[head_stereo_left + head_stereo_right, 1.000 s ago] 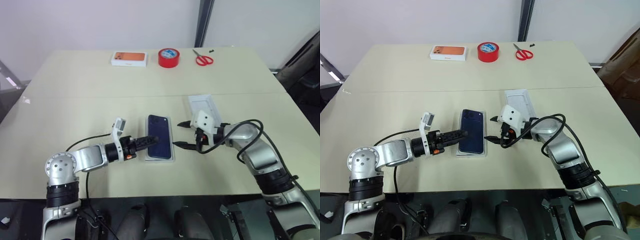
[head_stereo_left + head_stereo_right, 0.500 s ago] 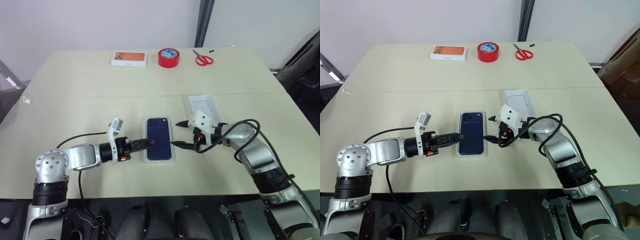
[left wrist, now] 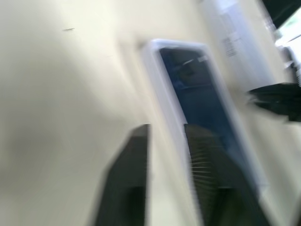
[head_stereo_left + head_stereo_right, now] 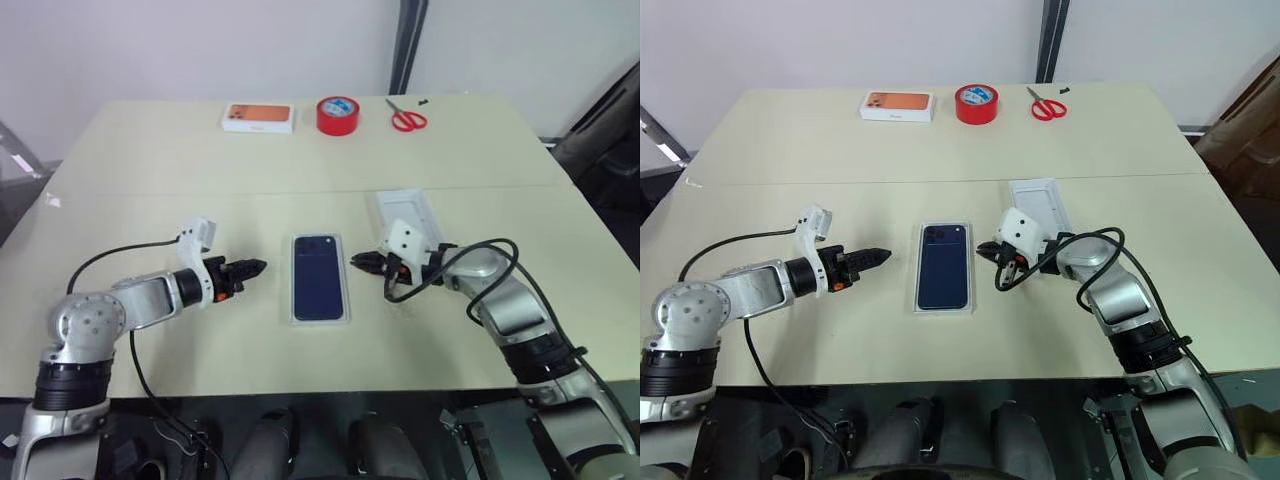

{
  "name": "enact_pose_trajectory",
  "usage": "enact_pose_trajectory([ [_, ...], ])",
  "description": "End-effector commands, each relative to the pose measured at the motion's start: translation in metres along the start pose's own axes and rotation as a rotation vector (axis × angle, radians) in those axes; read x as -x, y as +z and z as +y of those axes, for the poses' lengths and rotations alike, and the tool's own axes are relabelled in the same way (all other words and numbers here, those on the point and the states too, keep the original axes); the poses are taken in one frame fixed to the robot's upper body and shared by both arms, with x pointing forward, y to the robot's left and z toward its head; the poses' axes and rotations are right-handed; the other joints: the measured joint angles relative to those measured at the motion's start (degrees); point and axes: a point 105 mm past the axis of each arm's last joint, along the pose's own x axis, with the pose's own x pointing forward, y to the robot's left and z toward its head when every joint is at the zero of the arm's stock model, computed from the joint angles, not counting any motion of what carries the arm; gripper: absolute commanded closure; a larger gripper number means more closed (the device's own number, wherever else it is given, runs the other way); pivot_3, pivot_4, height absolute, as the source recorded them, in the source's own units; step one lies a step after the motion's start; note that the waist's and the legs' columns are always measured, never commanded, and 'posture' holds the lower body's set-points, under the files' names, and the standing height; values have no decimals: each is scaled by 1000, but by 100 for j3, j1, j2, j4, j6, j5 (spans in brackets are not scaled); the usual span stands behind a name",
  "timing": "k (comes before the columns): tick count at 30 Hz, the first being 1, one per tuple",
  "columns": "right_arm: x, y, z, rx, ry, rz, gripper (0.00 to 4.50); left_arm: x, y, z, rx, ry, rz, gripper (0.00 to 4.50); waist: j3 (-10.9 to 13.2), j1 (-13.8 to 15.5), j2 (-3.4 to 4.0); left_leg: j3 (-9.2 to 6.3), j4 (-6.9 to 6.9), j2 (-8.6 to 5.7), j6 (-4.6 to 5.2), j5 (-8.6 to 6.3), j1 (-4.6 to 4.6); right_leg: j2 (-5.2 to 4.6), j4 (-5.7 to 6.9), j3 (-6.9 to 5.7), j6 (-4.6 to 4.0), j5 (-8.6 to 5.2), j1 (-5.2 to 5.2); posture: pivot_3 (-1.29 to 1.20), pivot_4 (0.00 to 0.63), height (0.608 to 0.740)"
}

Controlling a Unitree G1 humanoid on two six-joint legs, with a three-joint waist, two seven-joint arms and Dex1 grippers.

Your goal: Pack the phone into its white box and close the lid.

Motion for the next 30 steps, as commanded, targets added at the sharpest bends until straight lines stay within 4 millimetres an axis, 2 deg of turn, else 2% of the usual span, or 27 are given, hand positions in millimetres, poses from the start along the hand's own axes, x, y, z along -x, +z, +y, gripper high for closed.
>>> enact_pose_trajectory([
  [1, -7, 2, 1, 64, -2, 15, 4500, -8, -13, -7, -33, -45, 51, 4454, 0, -5, 0, 0, -1, 0, 0, 0, 0, 0, 0, 0, 0, 0, -1, 0, 150, 734],
  [5, -15, -2, 13, 87, 31, 28, 4500, -24, -33, -12, -47, -64, 117, 4454, 0, -18, 0, 0, -2, 1, 0, 0, 0, 0, 1, 1, 0, 0, -3, 0, 150, 734],
  [11, -15, -4, 15, 104, 36, 45, 4500, -46, -38, -24, -50, -118, 124, 4454, 0, 27, 1, -2, 4, -2, 1, 0, 1, -2, 1, -2, 1, 0, 4, 0, 150, 734],
  [15, -5, -8, 2, 88, -3, 62, 4500, -66, -38, -38, -44, -173, 131, 4454, -2, 119, 2, -2, 7, -4, 1, 1, 2, -2, 1, -4, 1, 0, 7, 0, 150, 734],
  [19, 13, -17, -7, 70, -30, 95, 4500, -81, -43, -60, -54, -254, 153, 4454, -1, 159, 1, -4, 15, -12, 4, 0, 1, -10, 0, -7, 2, 1, 15, 0, 150, 734],
  [27, 42, -36, 1, 41, -47, 168, 4500, -103, -50, -92, -95, -348, 172, 4454, -2, 142, 2, -5, 14, -10, 6, 0, 1, -9, -2, -10, 3, 0, 18, 0, 150, 734],
  [30, 44, -38, 4, 38, -46, 177, 4500, -106, -47, -86, -90, -326, 165, 4454, -2, 125, 2, -4, 15, -11, 6, -1, 1, -9, -2, -8, 3, 0, 19, 0, 150, 734],
])
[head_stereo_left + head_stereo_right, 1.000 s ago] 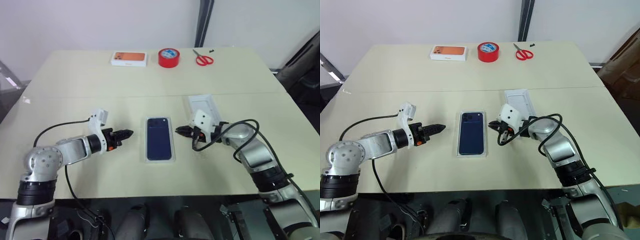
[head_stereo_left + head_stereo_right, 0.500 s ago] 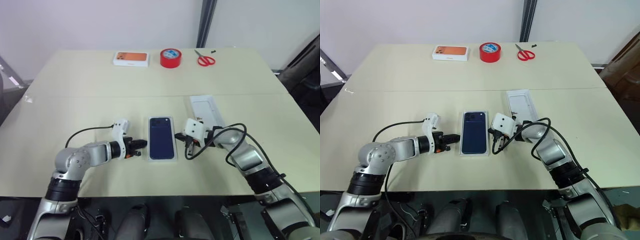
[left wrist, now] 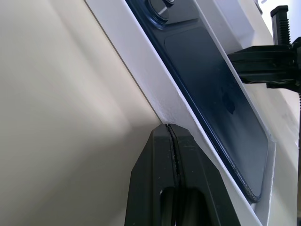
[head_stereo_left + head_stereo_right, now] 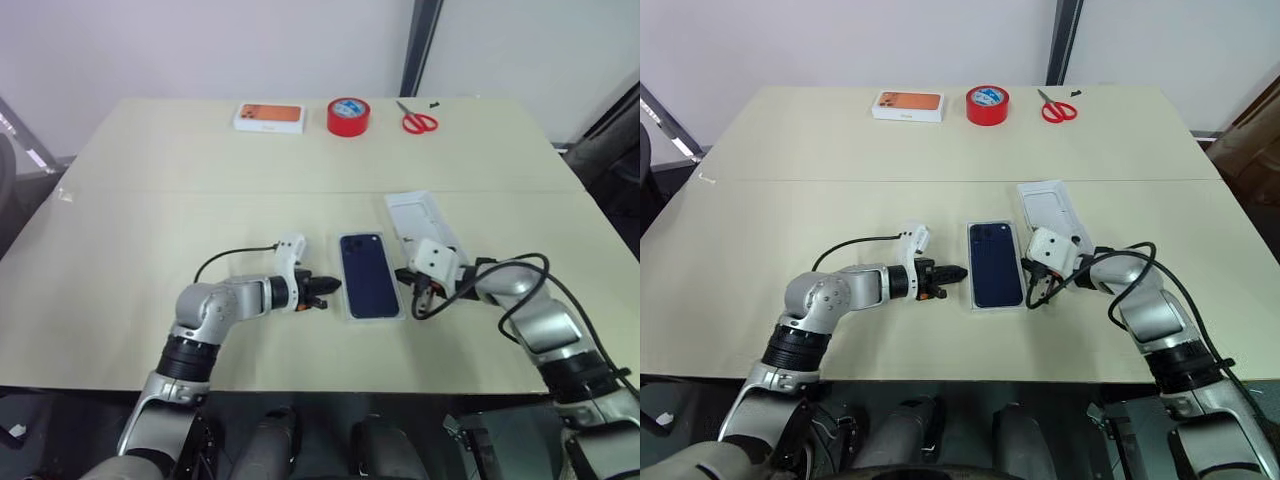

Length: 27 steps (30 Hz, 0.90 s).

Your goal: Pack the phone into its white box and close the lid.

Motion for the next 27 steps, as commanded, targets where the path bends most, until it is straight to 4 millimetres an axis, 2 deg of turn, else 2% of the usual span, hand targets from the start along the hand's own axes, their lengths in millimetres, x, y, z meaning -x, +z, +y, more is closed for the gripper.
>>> enact_pose_trajectory([
  [1, 2, 15, 10, 15, 40, -56, 4500, -8, 0, -10, -31, -50, 20, 4454, 0, -10, 0, 0, -1, 1, 0, 0, 1, 1, 0, 0, 0, 0, 0, 0, 150, 734],
  [10, 4, 18, 0, 24, -8, -59, 4500, 1, -2, -11, -63, -51, 23, 4454, 0, -20, 0, 0, -4, 4, 0, 0, 1, 3, 0, 1, 0, 0, -4, 0, 150, 734],
  [14, 15, 18, -6, 44, -14, -45, 4500, 14, 7, -4, -79, -15, -15, 4454, 1, -20, 0, 0, -4, 4, 0, 0, 1, 3, 0, 2, 0, 0, -5, 0, 150, 734],
  [22, 45, 27, -7, -17, 31, -55, 4500, 44, 39, 15, -146, 65, -132, 4454, 2, -17, 0, 0, -5, 5, 0, 0, -1, 4, 0, 2, 0, 0, -6, 0, 150, 734],
  [24, 49, 34, -21, -104, -12, -90, 3940, 48, 47, 15, -163, 58, -175, 4500, 3, -15, -1, 0, -5, 5, 0, -1, -1, 3, 0, 2, 0, 0, -6, 0, 150, 734],
  [25, 50, 38, -26, -133, -28, -111, 3623, 49, 50, 14, -169, 48, -194, 4242, 3, -16, -1, 0, -5, 5, 1, -1, -1, 3, 0, 2, 0, 0, -6, 0, 150, 734],
  [27, 48, 46, -35, -122, -73, -126, 2661, 52, 54, 11, -225, 36, -208, 3574, 3, -24, -1, 1, -4, 5, 0, 0, -2, 3, 0, 3, -1, 0, -9, 0, 150, 734],
])
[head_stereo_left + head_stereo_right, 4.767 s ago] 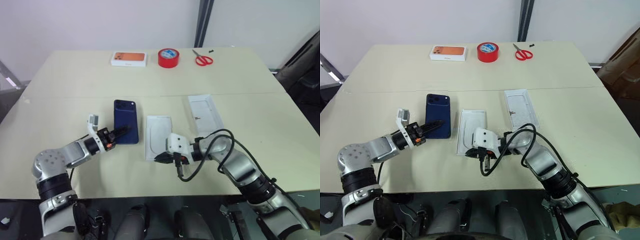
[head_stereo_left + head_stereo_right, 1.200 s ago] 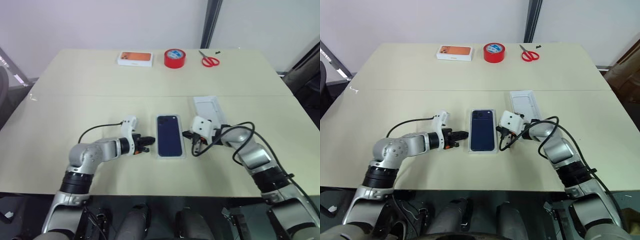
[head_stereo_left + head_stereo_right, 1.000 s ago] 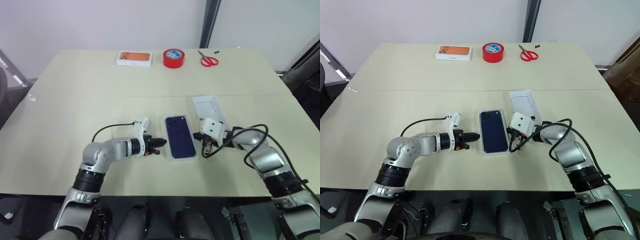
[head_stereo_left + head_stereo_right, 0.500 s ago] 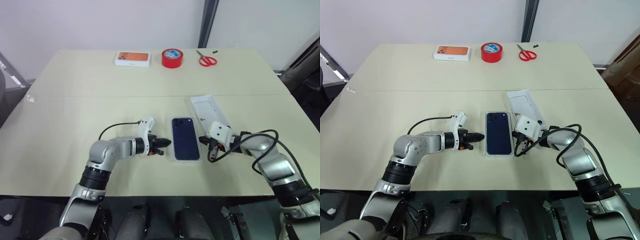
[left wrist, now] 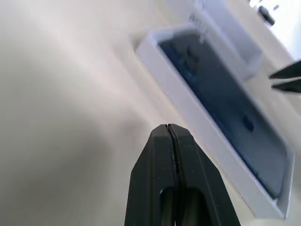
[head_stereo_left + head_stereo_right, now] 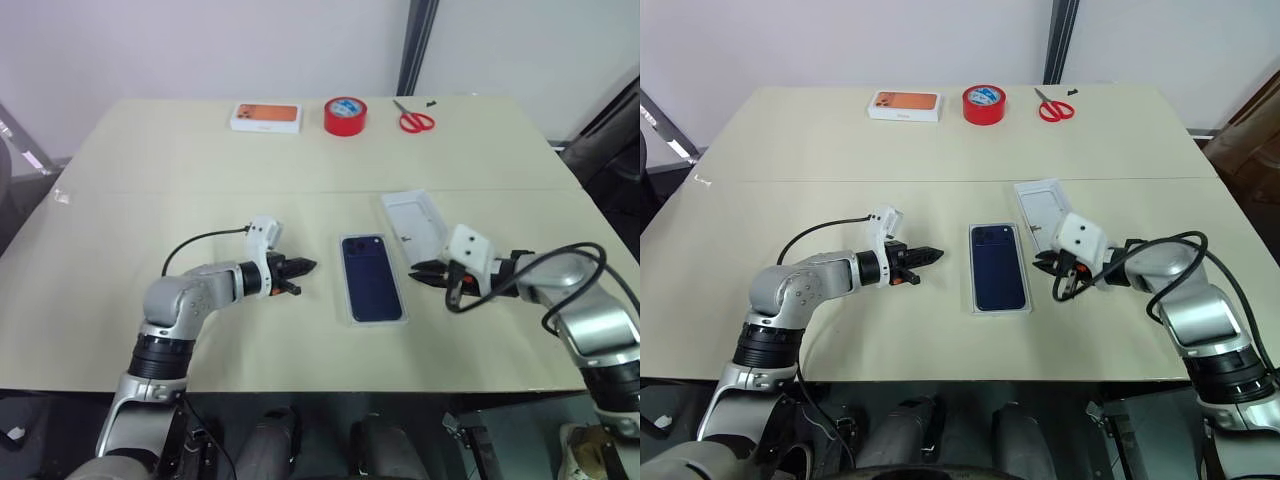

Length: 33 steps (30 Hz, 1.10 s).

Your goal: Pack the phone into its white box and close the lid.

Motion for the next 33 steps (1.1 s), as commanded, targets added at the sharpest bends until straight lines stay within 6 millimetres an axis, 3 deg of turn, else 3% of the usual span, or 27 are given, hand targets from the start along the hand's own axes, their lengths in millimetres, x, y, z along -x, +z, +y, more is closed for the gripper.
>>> enact_pose_trajectory([
  [1, 3, 25, -19, -3, -96, -69, 2160, 7, 23, -8, -147, -41, -85, 3102, 0, -13, 0, 0, -1, 0, 0, 0, 0, 0, 0, 0, 0, 0, 0, 0, 150, 734],
  [5, -10, 23, -29, -61, -168, -12, 117, 21, 28, -13, -280, -101, -123, 1108, 0, -16, 1, 1, -9, 2, -2, 1, 0, 1, -1, 1, -1, 0, -6, 0, 150, 734],
  [9, -18, 11, -32, -166, -213, 75, 117, 38, 38, -10, -435, -114, -194, 1108, 1, -2, 2, 3, -9, 2, -2, 1, -1, -1, -2, 4, -2, -1, -8, 0, 150, 734],
  [15, -25, 4, -37, -275, -281, 134, 117, 54, 34, -11, -608, -137, -233, 1108, 2, -6, 5, 4, -10, 1, -1, 0, -4, -3, -2, 4, -2, 0, -11, 0, 150, 734],
  [30, -36, -8, -37, -278, -370, 268, 117, 44, 21, -18, -620, -127, -270, 1108, 2, -53, 6, 4, -11, 2, 26, -15, -4, -1, 1, 3, -2, 0, -14, 0, 150, 734],
  [33, -38, -10, -34, -285, -379, 273, 1399, 45, 22, -18, -620, -119, -276, 1063, 2, -59, 7, 3, -10, 3, 27, -15, -4, 1, 2, 3, -2, 0, -14, 0, 150, 734],
])
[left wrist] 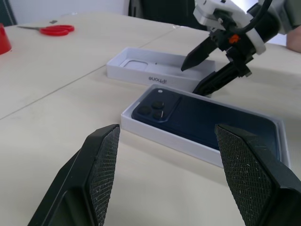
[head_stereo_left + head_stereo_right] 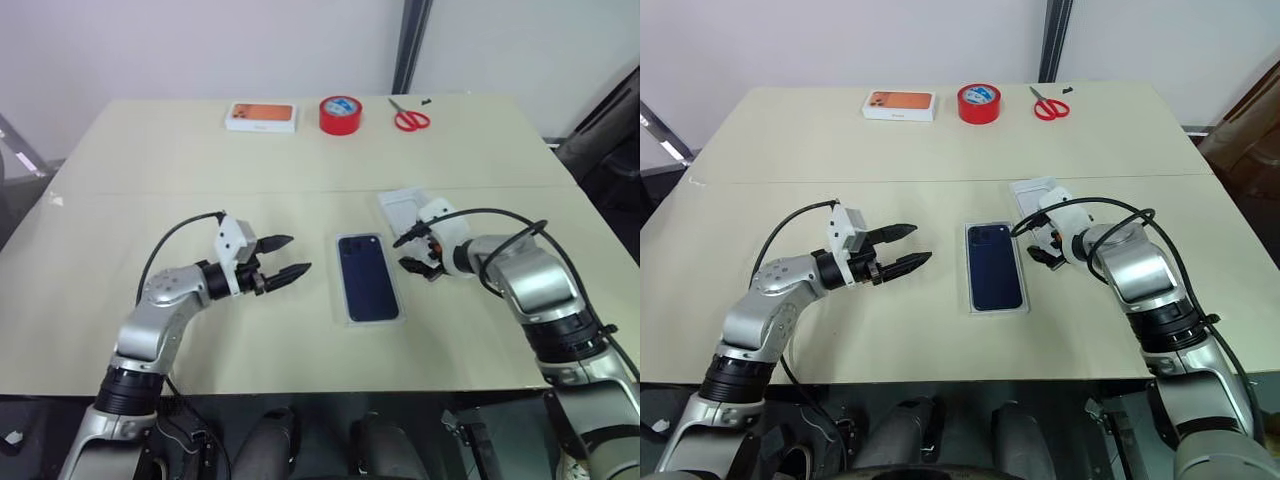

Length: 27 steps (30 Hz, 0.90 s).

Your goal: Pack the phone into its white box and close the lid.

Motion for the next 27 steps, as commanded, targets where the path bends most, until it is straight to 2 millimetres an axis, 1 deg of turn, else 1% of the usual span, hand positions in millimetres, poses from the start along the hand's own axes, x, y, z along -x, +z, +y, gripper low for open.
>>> enact_pose_trajectory([
  [1, 3, 7, -3, 15, -45, -23, 1985, -1, 13, -2, -55, 0, -35, 1063, 0, -3, 0, 0, 1, 0, 0, 0, 0, 0, 0, 0, 0, 0, 1, 0, 150, 734],
  [5, 1, 7, -4, -6, -67, -25, 4005, -1, 13, -1, -58, 5, -33, 1063, 0, 9, 0, 0, 2, -1, 0, 0, 0, 0, 0, 0, 0, 0, 1, 0, 150, 734],
  [6, 1, 7, -5, -10, -73, -26, 4427, -1, 13, -1, -59, 6, -33, 1063, 0, 7, 0, 0, 2, -1, 0, 0, 0, 0, 0, 0, 0, 0, 2, 0, 150, 734],
  [11, -1, 11, -6, -32, -81, -45, 4476, -2, 13, 1, -59, 10, -28, 1063, 0, -5, 0, 0, 1, -1, 0, 0, 0, 0, 0, 0, 0, 0, 0, 0, 150, 734],
  [13, 0, 26, -3, -77, -55, -124, 4476, -2, 13, 4, -53, 20, -25, 1063, 0, -32, 0, 0, 1, -1, 0, 0, 0, 0, 1, 0, 0, 0, 1, 0, 150, 734],
  [15, 3, 47, 6, -162, 12, -217, 4476, -1, 13, 10, -54, 49, -26, 1063, 0, -74, 1, -1, -1, -1, 0, 0, 0, 1, 2, -1, 0, 0, 0, 0, 150, 734],
  [17, 9, 69, 21, -217, 123, -318, 4476, 1, 14, 18, -62, 98, -34, 1063, 1, -107, 3, 0, -4, 0, 0, 0, 0, 4, 7, 0, 0, 0, -5, 0, 150, 734],
  [18, 12, 79, 25, -250, 159, -367, 4476, 2, 15, 22, -58, 115, -37, 1063, 1, -112, 3, 0, -7, 2, 0, 0, 0, 6, 8, 1, 0, 0, -8, 0, 150, 734],
  [21, 20, 100, 34, -362, 261, -466, 4476, 6, 19, 28, -48, 137, -50, 1063, 2, -105, 4, 0, -8, 4, 0, 0, 0, 8, 10, 0, 0, 0, -10, 0, 150, 734],
  [24, 30, 111, 56, -512, 469, -521, 4476, 12, 25, 34, -32, 174, -74, 1063, 2, -86, 4, 0, -5, 3, 0, 0, -1, 7, 10, 0, 1, 1, -8, 0, 150, 734],
  [27, 36, 105, 80, -622, 642, -486, 4476, 18, 29, 40, -17, 209, -86, 1063, 2, -82, 5, -1, -5, 3, 0, 0, -1, 6, 10, 0, 1, 1, -8, 0, 150, 734],
])
